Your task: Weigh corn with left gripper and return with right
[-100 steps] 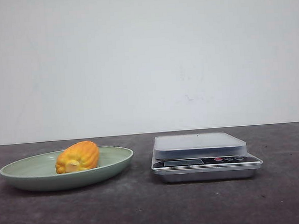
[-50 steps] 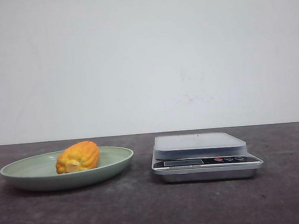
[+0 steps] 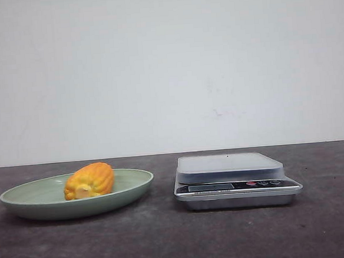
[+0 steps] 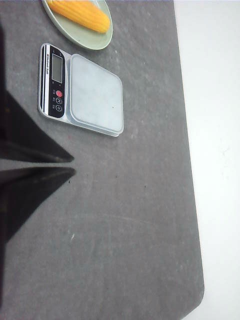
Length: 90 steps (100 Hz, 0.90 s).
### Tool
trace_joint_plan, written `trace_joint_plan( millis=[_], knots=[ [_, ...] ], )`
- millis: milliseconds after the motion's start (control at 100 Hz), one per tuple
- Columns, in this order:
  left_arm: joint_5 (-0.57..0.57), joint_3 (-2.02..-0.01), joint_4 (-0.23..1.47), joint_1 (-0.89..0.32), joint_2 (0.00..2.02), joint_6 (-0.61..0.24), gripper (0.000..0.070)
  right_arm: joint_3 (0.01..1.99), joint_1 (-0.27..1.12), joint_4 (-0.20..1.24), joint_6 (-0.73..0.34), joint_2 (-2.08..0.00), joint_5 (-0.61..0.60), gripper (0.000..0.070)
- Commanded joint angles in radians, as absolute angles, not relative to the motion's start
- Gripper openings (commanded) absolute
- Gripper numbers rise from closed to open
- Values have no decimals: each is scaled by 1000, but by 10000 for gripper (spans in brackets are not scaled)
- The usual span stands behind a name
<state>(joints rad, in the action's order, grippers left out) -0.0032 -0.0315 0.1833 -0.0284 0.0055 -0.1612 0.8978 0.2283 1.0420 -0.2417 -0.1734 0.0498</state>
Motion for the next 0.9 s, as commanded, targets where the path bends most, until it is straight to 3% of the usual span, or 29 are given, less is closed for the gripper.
trace_joint_plan(
  millis=[0,730,890],
  knots=[
    [-3,-15,184,-28,3,-146,0,909,229,1031,-254,-172,52,7],
    [-3,-16,187,-28,3,-146,0,909,229,1031,-253,-172,52,7],
    [-3,-16,187,-28,3,-146,0,897,215,935,-154,-170,92,7]
  ],
)
